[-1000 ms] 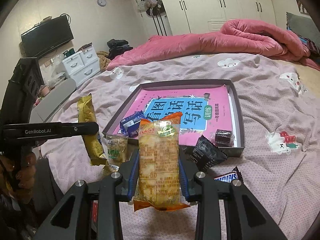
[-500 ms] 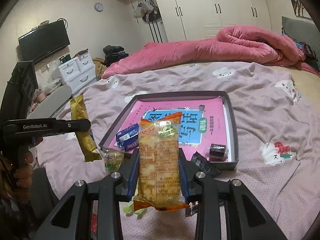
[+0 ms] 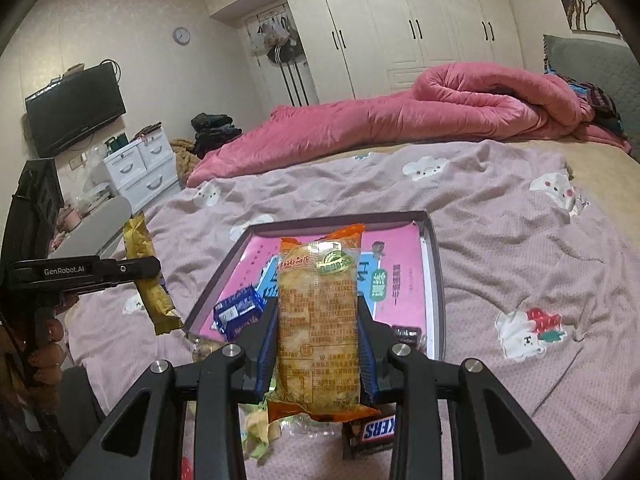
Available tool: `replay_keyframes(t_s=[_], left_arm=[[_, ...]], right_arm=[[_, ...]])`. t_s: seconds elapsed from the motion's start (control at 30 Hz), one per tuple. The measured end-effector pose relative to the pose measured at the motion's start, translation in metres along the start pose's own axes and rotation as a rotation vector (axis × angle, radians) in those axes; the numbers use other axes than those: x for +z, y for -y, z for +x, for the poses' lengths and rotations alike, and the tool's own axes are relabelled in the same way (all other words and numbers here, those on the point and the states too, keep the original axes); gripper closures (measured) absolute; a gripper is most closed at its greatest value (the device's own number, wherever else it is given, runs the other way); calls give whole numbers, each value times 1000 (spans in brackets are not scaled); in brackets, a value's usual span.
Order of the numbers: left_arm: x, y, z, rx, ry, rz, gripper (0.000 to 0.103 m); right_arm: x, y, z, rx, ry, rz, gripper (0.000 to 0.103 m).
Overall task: Organize snacks
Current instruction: 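Carry the yellow wafer bar and cracker packet over the pink tray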
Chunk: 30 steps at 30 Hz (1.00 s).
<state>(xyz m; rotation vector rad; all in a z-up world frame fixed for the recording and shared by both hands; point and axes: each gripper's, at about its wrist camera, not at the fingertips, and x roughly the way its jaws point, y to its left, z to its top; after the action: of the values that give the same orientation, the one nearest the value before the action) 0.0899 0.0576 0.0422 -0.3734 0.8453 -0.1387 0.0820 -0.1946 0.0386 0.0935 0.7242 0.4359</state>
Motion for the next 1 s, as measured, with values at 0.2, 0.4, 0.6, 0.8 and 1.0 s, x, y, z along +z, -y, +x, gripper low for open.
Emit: replay_keyframes(t_s=[0.2, 0.4, 0.6, 0.8, 1.0], left_arm=[[12, 9, 3, -16, 18, -6, 88], [16, 18, 13, -18, 18, 12, 88], [17, 18, 34, -11, 8, -6, 88], [14, 19, 52, -23, 3, -11, 88], [5, 16, 76, -44, -35, -25, 88]], right_arm=[[8, -2, 2, -2, 15, -2, 68], [15, 2, 3, -9, 33, 16, 68], [17, 2, 5, -8, 35, 30, 68], [16, 3, 10, -14, 23, 37, 68], [16, 2, 17, -19, 16, 41, 68]])
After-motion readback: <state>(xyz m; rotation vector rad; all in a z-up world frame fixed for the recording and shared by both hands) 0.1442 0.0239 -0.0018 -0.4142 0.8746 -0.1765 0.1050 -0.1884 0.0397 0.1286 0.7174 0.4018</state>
